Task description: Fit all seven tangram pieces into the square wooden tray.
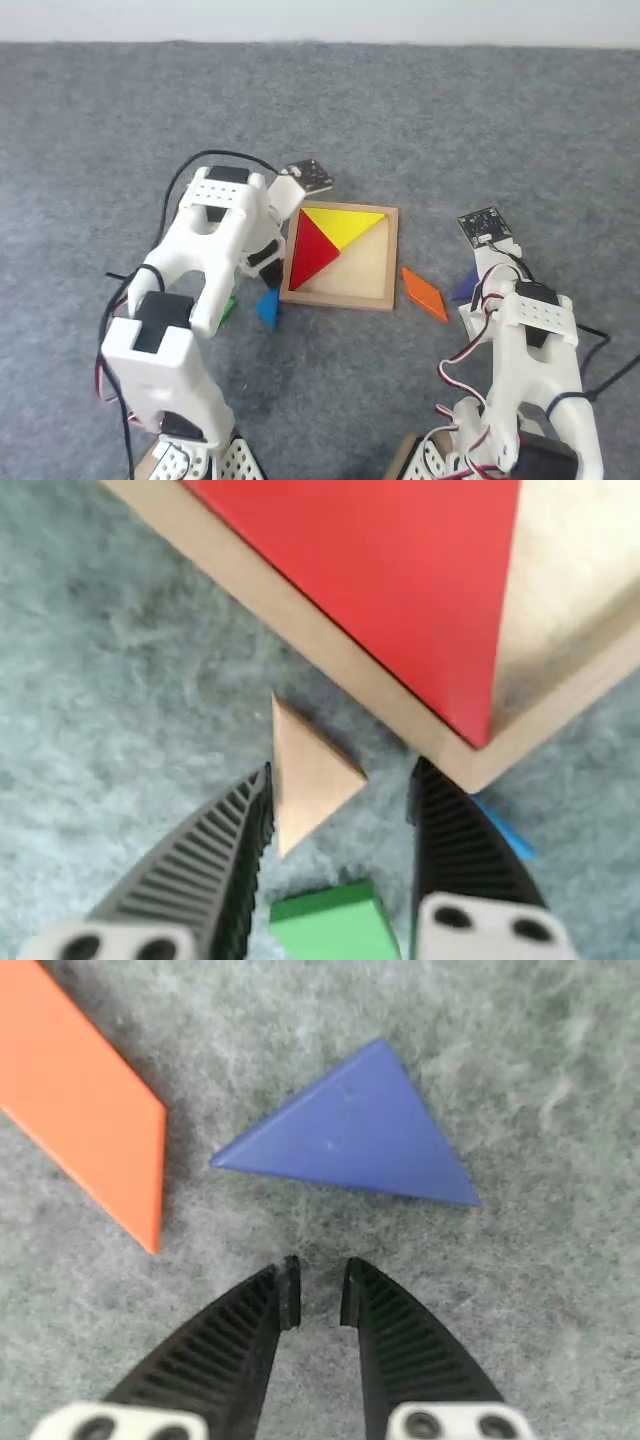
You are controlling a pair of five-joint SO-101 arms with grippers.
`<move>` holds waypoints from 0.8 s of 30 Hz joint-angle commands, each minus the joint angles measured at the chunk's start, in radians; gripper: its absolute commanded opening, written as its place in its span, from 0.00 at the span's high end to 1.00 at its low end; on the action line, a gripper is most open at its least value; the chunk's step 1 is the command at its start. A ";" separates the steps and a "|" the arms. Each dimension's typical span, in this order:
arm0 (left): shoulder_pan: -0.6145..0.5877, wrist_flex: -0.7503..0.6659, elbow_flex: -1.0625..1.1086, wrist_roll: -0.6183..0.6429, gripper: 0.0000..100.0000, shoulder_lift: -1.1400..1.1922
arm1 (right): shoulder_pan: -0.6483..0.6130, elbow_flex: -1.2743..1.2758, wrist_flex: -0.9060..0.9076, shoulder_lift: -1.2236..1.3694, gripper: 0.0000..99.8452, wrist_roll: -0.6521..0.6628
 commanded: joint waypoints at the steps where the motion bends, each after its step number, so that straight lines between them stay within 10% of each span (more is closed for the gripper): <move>1: 0.014 -0.008 -0.074 0.011 0.78 -0.008 | 0.012 -0.005 -0.010 0.001 0.90 0.006; 24: -0.023 0.035 -0.174 -0.054 0.88 0.140 | 0.012 -0.005 -0.010 0.001 0.90 0.006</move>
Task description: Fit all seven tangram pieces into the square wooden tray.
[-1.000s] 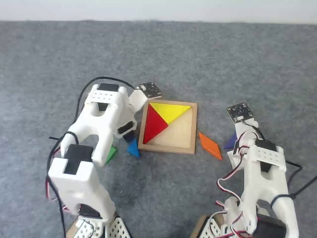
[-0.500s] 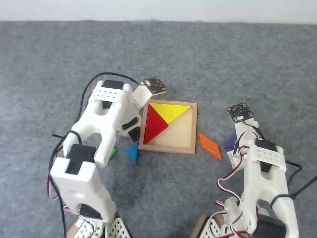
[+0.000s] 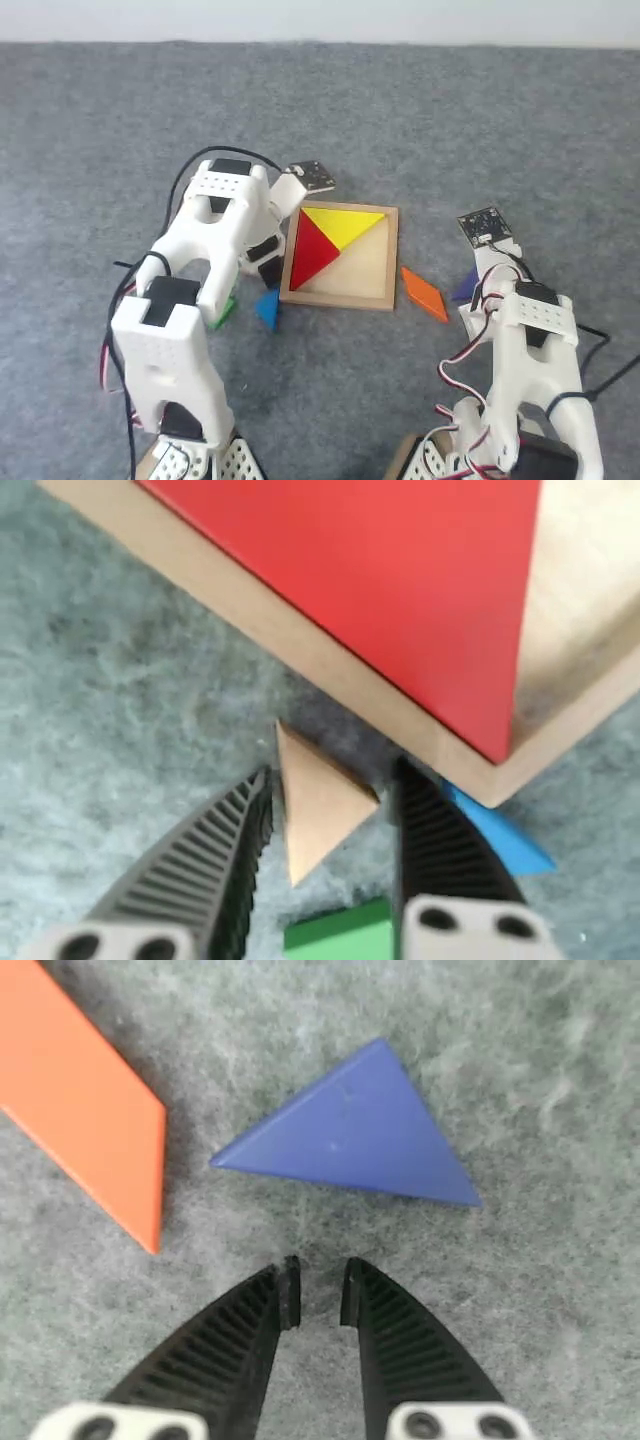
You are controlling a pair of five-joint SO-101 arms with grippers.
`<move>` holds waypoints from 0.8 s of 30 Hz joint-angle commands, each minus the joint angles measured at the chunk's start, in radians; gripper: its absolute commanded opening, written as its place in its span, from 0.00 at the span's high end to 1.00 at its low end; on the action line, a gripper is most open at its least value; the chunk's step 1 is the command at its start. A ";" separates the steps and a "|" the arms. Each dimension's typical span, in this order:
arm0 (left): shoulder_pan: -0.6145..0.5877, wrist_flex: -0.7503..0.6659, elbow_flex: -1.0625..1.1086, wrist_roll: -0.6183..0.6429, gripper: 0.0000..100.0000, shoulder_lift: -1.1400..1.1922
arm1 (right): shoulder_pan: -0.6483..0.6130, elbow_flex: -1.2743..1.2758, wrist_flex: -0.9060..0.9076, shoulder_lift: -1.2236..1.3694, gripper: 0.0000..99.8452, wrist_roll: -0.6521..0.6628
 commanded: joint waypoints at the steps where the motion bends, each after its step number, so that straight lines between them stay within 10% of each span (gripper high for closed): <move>1: -0.011 0.000 -0.051 0.035 0.88 0.000 | 0.012 -0.005 -0.010 0.001 0.90 0.006; 24: -0.003 0.054 -0.074 0.611 0.89 -0.002 | 0.012 -0.005 -0.010 0.001 0.90 0.008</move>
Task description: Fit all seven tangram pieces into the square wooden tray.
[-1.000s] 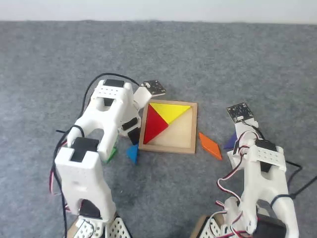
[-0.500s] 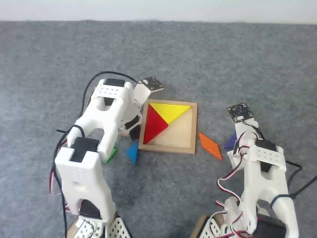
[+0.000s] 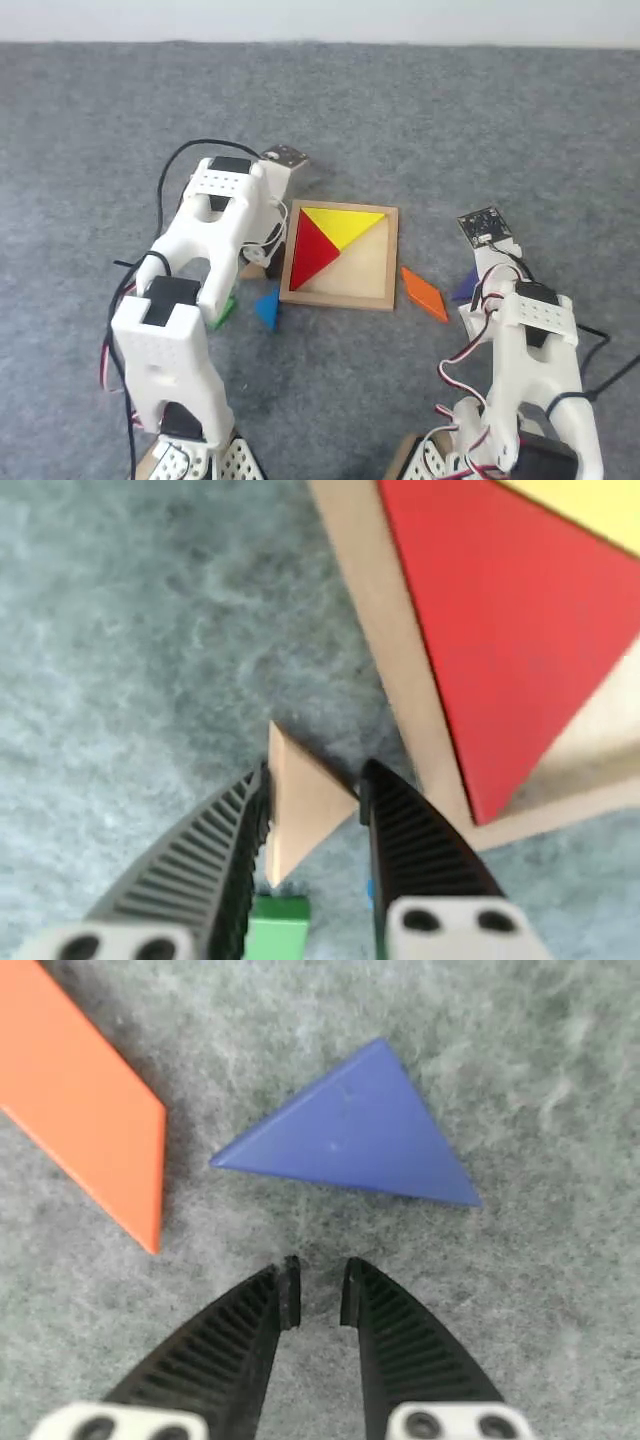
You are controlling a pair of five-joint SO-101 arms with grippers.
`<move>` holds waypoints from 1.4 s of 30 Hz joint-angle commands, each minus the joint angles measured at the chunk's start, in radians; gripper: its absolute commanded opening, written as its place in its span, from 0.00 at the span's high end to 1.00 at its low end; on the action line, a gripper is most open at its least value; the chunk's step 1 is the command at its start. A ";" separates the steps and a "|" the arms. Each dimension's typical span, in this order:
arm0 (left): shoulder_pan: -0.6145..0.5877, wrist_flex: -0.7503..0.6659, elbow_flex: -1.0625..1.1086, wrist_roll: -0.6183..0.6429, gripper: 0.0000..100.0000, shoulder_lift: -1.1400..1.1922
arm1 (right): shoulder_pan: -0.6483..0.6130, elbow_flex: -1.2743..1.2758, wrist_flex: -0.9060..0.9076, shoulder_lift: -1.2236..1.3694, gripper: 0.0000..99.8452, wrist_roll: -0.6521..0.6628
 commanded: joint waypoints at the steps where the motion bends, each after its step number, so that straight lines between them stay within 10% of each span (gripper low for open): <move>1: -0.008 0.018 -0.071 0.120 0.89 -0.002 | 0.012 -0.005 -0.010 0.001 0.90 0.008; 14: -0.006 0.057 -0.073 0.258 0.88 -0.117 | 0.012 -0.005 -0.008 0.001 0.90 0.008; 23: -0.032 0.057 0.076 -0.540 0.81 -0.222 | 0.012 -0.005 -0.008 0.001 0.90 0.009; 42: -0.083 -0.049 0.182 -1.057 0.80 -0.219 | 0.013 -0.005 -0.008 0.001 0.90 0.008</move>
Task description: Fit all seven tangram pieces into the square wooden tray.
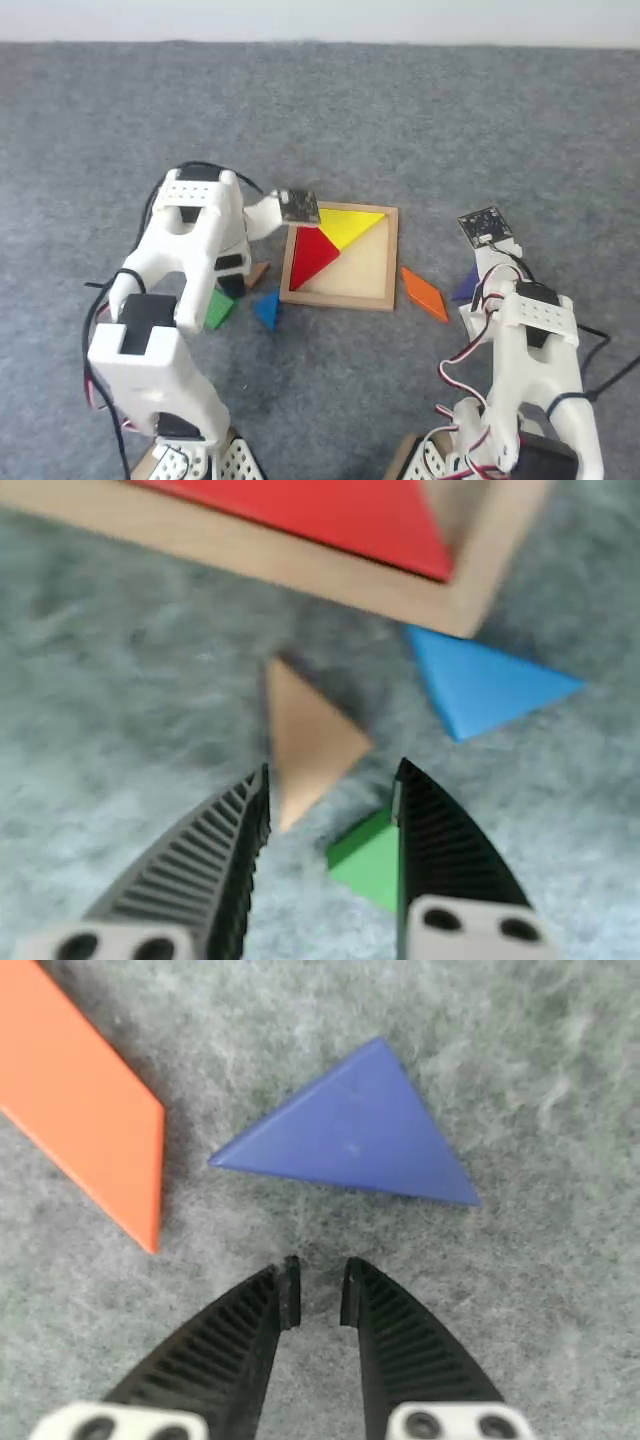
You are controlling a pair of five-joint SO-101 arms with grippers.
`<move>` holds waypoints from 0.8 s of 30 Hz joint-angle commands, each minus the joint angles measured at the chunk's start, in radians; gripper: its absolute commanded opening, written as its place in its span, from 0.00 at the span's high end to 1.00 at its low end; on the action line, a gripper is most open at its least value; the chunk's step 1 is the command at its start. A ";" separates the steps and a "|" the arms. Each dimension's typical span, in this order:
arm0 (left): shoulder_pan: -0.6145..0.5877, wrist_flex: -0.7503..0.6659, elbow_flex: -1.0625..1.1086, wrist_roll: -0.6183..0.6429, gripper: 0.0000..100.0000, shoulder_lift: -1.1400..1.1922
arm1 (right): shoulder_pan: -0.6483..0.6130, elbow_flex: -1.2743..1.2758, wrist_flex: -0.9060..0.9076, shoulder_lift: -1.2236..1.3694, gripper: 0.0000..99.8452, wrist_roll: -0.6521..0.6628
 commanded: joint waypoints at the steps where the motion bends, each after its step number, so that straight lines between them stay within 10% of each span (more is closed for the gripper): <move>1: 0.012 -0.011 0.002 -0.029 0.80 -0.061 | 0.012 -0.005 -0.008 0.001 0.90 0.008; 14: 0.107 -0.138 0.048 0.275 0.81 -0.041 | 0.012 -0.005 -0.008 0.001 0.90 0.006; 24: 0.066 -0.143 0.044 0.229 0.81 -0.041 | 0.012 -0.005 -0.008 0.001 0.90 0.006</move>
